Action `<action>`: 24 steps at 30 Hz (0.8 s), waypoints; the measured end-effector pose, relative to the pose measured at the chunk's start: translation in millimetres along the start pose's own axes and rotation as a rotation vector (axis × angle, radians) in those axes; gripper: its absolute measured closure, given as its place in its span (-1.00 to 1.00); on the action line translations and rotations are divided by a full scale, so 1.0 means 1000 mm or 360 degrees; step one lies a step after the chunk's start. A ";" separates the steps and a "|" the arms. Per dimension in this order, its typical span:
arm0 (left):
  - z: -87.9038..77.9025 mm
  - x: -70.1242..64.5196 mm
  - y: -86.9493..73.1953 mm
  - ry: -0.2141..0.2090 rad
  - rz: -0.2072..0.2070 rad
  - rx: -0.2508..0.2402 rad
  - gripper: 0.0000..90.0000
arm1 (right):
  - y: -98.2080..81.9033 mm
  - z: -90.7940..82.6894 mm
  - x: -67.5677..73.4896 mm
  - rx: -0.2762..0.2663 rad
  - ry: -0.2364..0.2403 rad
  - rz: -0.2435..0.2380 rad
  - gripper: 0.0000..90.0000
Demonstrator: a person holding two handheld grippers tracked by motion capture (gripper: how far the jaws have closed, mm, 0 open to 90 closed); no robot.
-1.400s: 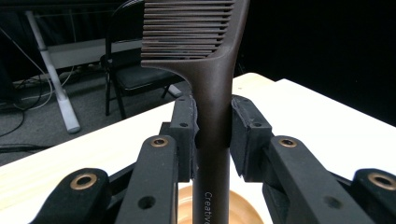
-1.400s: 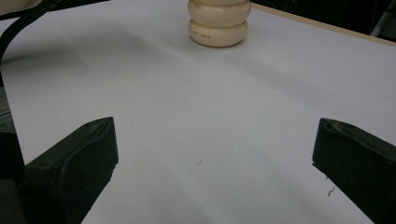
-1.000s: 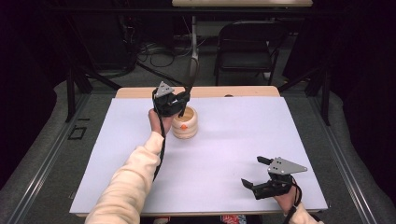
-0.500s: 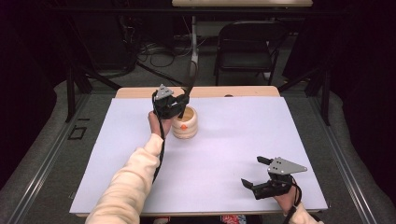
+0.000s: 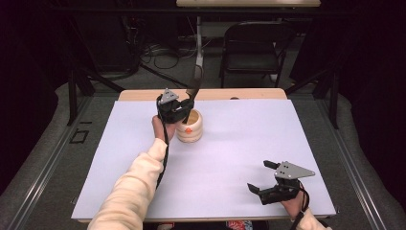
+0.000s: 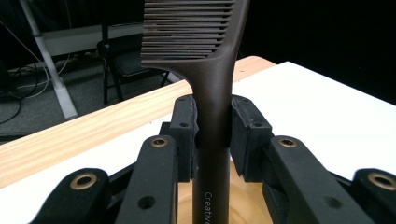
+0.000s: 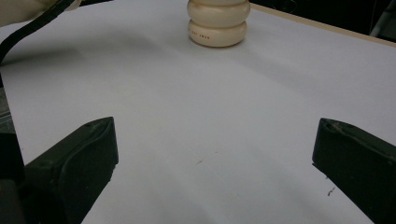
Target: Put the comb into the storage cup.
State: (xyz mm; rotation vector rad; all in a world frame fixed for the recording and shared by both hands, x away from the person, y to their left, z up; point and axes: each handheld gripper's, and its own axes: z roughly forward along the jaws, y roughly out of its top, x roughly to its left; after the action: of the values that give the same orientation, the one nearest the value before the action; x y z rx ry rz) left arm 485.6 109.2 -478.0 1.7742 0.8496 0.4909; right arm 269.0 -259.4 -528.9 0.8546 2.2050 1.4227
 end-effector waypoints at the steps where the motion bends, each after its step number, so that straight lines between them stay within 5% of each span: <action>1: 0.000 0.000 0.000 0.0001 0.0010 0.0005 0.61 | 0.000 0.000 0.000 0.0000 0.0000 0.0001 -1.00; 24: 0.001 -0.002 -0.007 -0.0035 0.0066 0.0104 0.61 | 0.000 0.000 0.000 -0.0002 -0.0003 0.0000 -1.00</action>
State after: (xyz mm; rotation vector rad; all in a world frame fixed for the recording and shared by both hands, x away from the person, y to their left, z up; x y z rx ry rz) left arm 483.2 108.1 -484.5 1.8568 0.8230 0.4746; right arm 268.9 -259.9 -528.6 0.8555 2.2024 1.4226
